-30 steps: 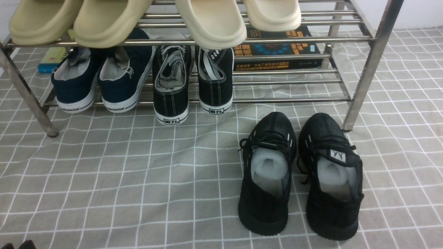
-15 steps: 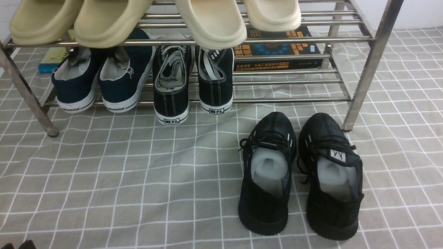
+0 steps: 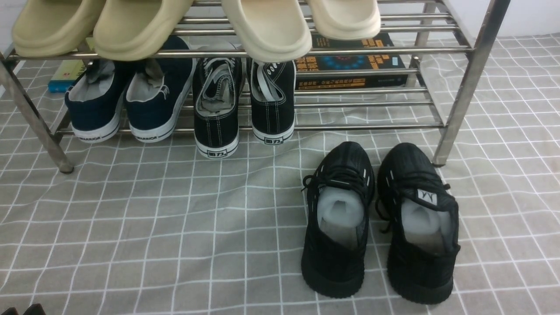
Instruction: Take the shoes off the shelf with your hand from the grey coffee tablecloth.
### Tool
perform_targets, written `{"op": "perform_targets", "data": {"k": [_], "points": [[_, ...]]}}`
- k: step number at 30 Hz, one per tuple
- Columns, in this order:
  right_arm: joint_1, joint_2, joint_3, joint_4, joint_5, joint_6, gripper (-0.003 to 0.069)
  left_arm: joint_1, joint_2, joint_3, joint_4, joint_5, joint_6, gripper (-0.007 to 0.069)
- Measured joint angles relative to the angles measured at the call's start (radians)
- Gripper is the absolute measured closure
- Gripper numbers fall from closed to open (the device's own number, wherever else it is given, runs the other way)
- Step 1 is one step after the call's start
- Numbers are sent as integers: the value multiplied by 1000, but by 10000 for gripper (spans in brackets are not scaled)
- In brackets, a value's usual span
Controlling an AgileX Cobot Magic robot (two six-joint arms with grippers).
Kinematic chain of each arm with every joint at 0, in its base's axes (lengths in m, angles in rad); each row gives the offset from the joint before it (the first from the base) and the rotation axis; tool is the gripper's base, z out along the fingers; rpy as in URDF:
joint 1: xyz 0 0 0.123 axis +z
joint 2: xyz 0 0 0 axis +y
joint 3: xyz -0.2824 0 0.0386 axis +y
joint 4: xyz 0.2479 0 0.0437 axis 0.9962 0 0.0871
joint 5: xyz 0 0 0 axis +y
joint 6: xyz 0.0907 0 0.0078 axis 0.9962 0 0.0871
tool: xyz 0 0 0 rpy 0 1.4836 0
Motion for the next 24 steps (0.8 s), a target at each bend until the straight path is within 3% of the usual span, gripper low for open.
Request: {"op": "perform_targets", "data": {"k": [24], "points": [[0, 0, 0, 0, 0, 0, 588, 0, 0, 0, 1, 0, 0, 384]]}}
